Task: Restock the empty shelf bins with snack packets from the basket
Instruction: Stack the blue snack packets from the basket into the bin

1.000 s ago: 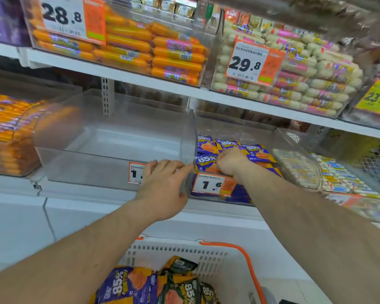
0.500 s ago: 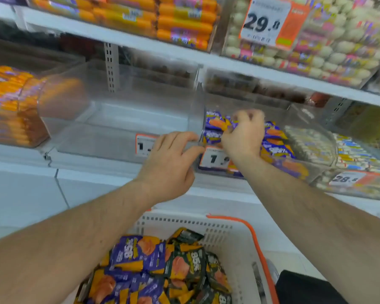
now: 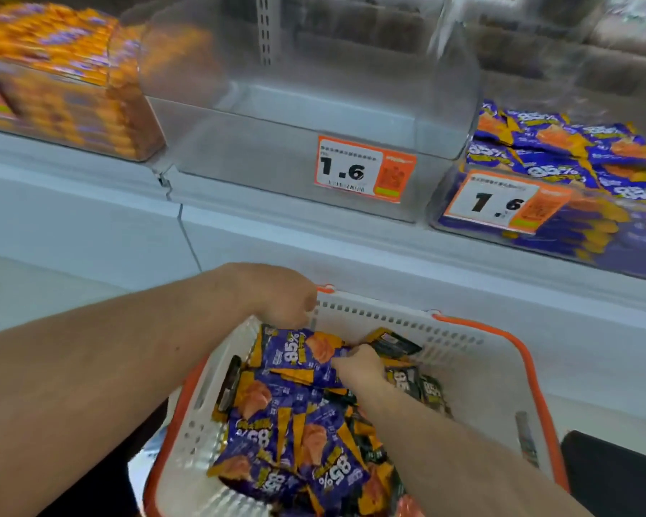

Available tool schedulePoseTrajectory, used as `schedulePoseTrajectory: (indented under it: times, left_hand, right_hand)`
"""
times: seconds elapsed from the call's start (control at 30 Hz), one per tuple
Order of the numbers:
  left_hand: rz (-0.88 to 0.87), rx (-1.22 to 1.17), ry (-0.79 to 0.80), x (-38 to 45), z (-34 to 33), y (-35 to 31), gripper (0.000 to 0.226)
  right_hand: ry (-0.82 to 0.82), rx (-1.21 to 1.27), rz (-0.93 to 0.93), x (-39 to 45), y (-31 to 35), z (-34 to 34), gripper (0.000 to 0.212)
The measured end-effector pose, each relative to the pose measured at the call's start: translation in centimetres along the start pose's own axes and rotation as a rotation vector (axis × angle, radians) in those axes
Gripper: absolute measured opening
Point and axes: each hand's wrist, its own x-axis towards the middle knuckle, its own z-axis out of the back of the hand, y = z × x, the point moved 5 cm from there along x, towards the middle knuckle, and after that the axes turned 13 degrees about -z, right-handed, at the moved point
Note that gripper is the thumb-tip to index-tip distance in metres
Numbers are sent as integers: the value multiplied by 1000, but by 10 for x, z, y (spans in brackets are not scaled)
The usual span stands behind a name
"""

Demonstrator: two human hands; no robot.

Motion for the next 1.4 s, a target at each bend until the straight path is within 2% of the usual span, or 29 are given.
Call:
schedulePoseTrajectory:
  times: [0.07,0.17,0.2,0.3,0.4,0.47,0.53,0.63,0.77,0.87,0.9,0.97,1.0,1.03,1.07,1.13,1.23,1.3,1.4]
  left_hand:
    - [18,-25,2,2,-8,8,38]
    - [37,-22,35,3,-18,17,36]
    - [42,-21,37,3,-19,19,35]
    - [35,-20,42,0,-19,19,34]
    - [42,-32,53,-1,-17,18,37]
    - [44,-40,44,-1,-13,16,37]
    - [32,-28,28,-2,-6,11,38]
    - [4,-29,-22,-3,9,-3,43]
    - [1,-77,-65,-4,20,-12,59]
    - [-2,-116,-114,-7,34,-21,67]
    - [-11,-148,-142,-8,41,-24,63]
    - [-71,-231,-262,-8,57,-30,36]
    - [-103,-281,-342,-10,66,-33,23]
    - [-127,-361,-416,-12,73,-36,19]
    - [-148,-463,-473,-14,78,-40,19]
    - [-201,-650,-534,-18,86,-51,16]
    - [-308,-710,-545,-23,99,-71,19]
    - [-358,-684,-566,-26,110,-82,23]
    - [-412,-725,-650,-28,127,-92,23]
  right_hand:
    - [22,54,-100,11,-3,-19,27]
    - [8,179,-149,25,-3,-33,45]
    - [2,229,-164,29,-5,-35,45]
    - [48,298,-172,40,-3,-39,31]
    - [180,416,-165,35,3,-40,6]
    - [261,469,-162,23,7,-33,7]
    - [309,457,-111,10,12,-20,13]
    - [300,274,42,-12,22,11,24]
    - [286,133,234,-51,34,64,19]
    - [247,257,317,-86,35,116,21]
    - [272,374,317,-96,34,131,23]
    - [381,593,335,-116,34,153,31]
    - [410,649,355,-126,34,163,33]
    - [415,665,373,-134,34,172,34]
    - [398,660,392,-141,34,182,35]
    - [219,564,437,-153,32,208,35]
    - [-156,388,617,-173,40,256,43]
    - [-331,164,780,-190,53,276,45]
    - [-342,-108,861,-205,69,279,40]
